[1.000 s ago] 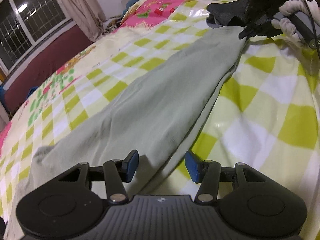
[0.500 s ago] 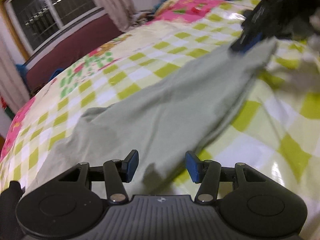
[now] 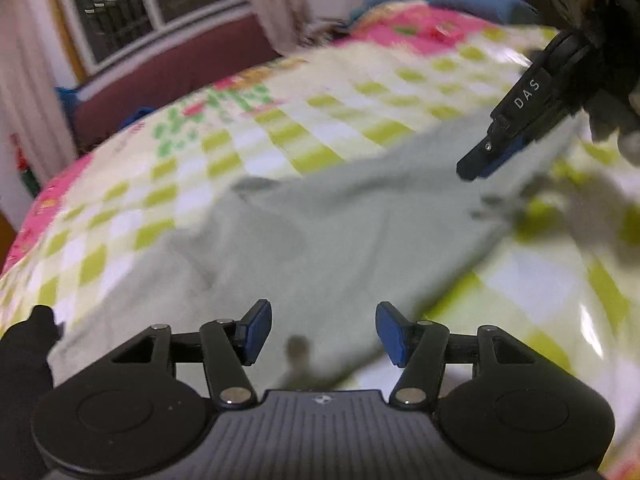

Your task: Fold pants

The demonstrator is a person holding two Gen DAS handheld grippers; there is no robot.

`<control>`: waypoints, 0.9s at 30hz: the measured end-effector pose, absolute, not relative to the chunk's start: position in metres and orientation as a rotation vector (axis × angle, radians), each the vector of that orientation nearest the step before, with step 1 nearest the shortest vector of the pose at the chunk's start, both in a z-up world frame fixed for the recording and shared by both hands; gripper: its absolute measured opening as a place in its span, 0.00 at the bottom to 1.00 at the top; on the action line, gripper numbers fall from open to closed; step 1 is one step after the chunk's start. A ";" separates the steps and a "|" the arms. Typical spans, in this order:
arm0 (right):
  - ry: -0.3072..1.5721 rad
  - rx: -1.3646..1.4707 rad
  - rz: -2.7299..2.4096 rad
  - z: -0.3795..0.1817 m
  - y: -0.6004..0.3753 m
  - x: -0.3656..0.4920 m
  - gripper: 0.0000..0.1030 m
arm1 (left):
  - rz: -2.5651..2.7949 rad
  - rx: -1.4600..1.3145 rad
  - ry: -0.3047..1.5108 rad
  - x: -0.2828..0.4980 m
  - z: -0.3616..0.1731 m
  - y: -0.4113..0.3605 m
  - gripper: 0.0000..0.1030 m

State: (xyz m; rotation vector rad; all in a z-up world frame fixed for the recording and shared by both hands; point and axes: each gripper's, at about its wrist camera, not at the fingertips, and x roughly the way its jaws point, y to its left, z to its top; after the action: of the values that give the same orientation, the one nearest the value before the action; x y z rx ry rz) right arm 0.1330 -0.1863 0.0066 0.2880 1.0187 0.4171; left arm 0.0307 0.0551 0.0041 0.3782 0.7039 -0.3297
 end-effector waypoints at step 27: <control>1.069 0.245 0.598 -0.027 -0.050 0.307 0.11 | -0.303 0.240 0.689 0.058 -0.039 0.068 0.78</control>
State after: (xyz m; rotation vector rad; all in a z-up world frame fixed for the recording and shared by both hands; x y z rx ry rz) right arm 0.3069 -0.0502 -0.0265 0.2453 1.0687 0.5983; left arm 0.0578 0.0679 -0.0393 0.2404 0.6893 -0.3033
